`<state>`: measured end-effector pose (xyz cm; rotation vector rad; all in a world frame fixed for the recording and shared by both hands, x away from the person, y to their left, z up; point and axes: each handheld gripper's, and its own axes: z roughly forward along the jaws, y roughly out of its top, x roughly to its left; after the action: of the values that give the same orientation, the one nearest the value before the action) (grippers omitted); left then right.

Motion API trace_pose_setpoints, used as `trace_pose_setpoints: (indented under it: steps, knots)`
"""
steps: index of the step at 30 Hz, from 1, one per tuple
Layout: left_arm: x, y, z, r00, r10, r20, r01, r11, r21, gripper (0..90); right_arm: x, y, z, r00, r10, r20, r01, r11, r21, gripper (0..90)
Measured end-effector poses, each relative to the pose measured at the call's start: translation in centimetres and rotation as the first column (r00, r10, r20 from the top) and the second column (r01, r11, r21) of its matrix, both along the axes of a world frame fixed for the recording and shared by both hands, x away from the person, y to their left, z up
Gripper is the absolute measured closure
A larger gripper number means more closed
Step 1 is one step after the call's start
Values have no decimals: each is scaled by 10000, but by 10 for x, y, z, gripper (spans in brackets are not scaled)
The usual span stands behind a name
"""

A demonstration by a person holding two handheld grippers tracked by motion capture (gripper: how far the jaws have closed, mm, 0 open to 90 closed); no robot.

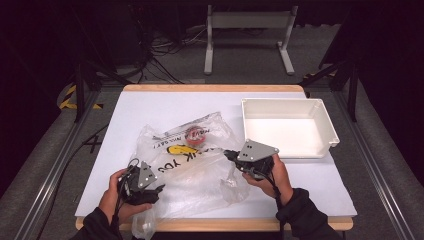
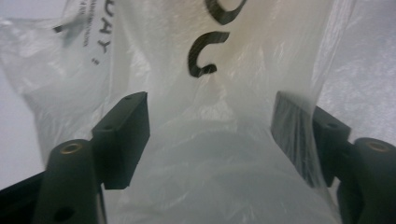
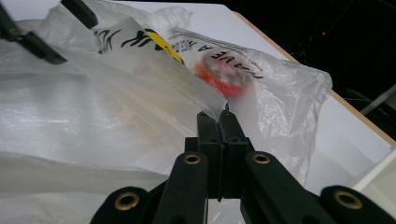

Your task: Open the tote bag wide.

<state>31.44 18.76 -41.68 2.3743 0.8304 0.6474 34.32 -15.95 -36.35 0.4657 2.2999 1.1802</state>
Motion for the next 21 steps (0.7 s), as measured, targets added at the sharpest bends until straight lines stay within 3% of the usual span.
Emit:
trace_pose_setpoints:
  steps: [3,6,8,16,21]
  knots:
    - [4,5,-1,9999,113,11,-113,9999,104,465,-5,7,0,9997,214,130,-211,9996,-189,900]
    - [10,12,2,9992,143,361,-152,9996,233,630,-8,12,0,9990,416,141,-413,9989,-233,900]
    - [14,15,5,9986,224,479,-232,9996,144,677,-9,14,0,9986,500,157,-496,9985,-251,900]
    - [26,27,11,9967,634,506,-620,9976,-303,586,-8,18,-3,9988,457,170,-453,9987,-224,900]
    - [30,28,19,9980,172,609,-127,9972,-743,778,-4,18,-2,9992,321,245,-318,9994,-114,900]
